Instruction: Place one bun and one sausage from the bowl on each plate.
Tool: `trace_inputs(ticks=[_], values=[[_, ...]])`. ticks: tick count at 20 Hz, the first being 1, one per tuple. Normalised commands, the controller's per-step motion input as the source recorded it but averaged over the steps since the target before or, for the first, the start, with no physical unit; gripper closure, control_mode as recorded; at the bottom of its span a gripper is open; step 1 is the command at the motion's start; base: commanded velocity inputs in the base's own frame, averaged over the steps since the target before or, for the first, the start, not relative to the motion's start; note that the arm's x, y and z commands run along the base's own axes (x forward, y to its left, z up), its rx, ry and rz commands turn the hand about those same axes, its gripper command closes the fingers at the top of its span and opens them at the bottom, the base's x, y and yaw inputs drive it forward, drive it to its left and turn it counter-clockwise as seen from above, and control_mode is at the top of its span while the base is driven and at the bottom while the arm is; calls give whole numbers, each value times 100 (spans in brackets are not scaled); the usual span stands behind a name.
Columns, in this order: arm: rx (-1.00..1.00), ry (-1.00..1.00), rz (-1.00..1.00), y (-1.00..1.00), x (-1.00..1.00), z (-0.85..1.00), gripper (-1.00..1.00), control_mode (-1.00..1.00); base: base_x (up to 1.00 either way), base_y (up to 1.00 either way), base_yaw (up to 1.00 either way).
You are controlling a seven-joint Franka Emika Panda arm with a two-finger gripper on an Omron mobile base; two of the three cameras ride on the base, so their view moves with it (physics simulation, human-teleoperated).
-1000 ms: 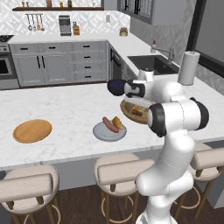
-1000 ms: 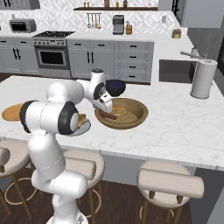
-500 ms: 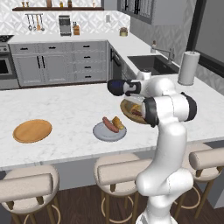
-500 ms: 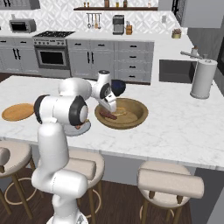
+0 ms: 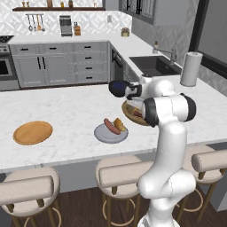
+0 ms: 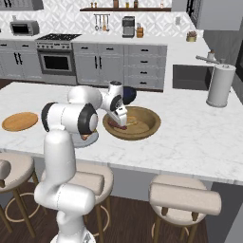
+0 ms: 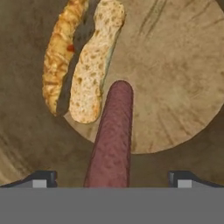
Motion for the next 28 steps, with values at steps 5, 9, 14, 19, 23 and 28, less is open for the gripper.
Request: trace_inputs(ticks=[5,9,14,19,23,28], values=[[7,-2,-7,0,11,-18,-100,-100,0,0,0],[7,-3,-6,0,2,-7,100,-100,0,0,0],[0,0,-2,0,1,-2,100,-100,0,0,0],[0,0,0,0,-2,1,100,-100,0,0,0],[0,-12,0,13,-27,55,100,-100,0,0,0],[-4,-21,7,39,-29,100,100,-100,0,0,0]])
